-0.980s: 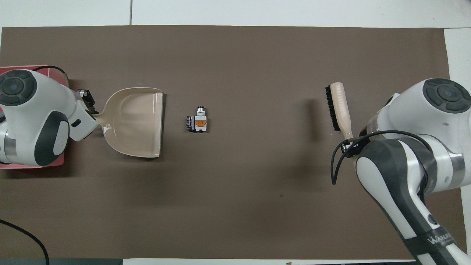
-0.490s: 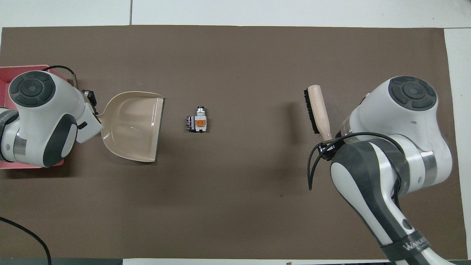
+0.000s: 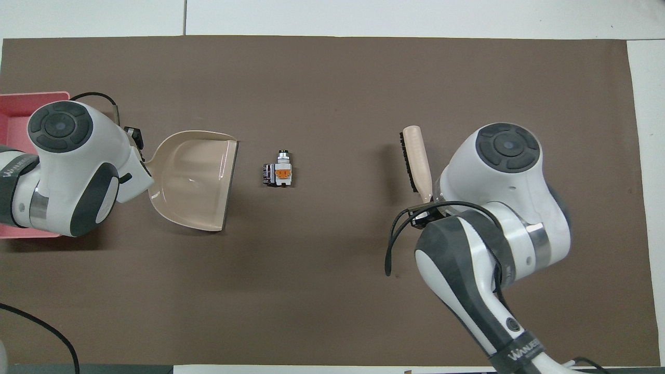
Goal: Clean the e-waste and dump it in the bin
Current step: 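Carry the brush with the right gripper toward the electronic component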
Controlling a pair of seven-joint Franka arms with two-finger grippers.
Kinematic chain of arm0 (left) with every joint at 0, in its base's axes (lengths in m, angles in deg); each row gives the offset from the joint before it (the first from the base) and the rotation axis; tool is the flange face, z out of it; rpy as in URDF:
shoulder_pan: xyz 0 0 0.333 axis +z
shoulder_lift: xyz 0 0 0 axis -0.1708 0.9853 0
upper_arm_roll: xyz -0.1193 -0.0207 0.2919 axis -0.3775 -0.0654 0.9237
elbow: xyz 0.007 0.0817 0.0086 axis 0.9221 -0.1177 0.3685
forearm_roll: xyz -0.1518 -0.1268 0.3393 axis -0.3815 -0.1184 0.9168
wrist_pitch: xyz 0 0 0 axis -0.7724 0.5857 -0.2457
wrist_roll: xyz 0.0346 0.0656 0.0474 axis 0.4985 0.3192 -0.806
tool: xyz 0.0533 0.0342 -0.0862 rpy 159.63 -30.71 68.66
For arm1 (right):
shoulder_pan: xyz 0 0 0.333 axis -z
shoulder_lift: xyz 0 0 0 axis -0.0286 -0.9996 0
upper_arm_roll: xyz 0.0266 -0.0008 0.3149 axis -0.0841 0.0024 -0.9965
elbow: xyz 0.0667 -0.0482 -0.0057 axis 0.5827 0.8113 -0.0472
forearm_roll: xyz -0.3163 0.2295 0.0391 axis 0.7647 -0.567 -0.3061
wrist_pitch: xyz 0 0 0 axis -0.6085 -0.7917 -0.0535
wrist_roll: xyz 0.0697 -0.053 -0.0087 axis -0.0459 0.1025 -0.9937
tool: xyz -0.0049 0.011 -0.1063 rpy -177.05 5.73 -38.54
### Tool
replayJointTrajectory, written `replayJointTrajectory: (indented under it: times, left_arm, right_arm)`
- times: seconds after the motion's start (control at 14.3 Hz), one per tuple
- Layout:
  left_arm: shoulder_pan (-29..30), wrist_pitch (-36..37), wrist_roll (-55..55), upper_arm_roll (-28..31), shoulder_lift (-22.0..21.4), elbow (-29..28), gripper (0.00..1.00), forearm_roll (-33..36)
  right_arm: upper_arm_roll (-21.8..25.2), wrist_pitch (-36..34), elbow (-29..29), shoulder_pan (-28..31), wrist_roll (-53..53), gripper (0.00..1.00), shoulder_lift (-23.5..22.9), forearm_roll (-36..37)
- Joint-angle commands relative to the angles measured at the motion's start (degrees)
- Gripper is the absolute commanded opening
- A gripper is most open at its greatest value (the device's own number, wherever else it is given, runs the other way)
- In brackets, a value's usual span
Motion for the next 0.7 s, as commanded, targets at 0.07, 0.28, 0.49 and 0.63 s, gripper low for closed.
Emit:
replayJointTrajectory:
  times: [0.07, 0.28, 0.49, 0.63]
  left_arm:
    - [-2.3, 2.9, -2.6, 0.5, 0.8, 1.1, 0.00, 1.0]
    - [-2.8, 5.0, -4.0, 0.5, 0.7, 1.1, 0.00, 1.0]
    - [-3.2, 5.7, -4.7, 0.6, 0.6, 1.2, 0.00, 1.0]
    - [-3.2, 6.0, -4.7, 0.7, 0.6, 1.3, 0.00, 1.0]
  right_arm:
    - [-0.2, 2.8, -1.4, -2.9, 4.0, 0.00, -2.8, -1.1]
    - [-0.2, 3.3, -5.5, -5.7, 6.3, 0.00, -7.5, -4.6]
    - [-0.3, 1.9, -11.2, -9.2, 12.0, 0.00, -12.2, -4.7]
    - [-0.3, 1.6, -11.3, -10.2, 13.1, 0.00, -12.3, -4.9]
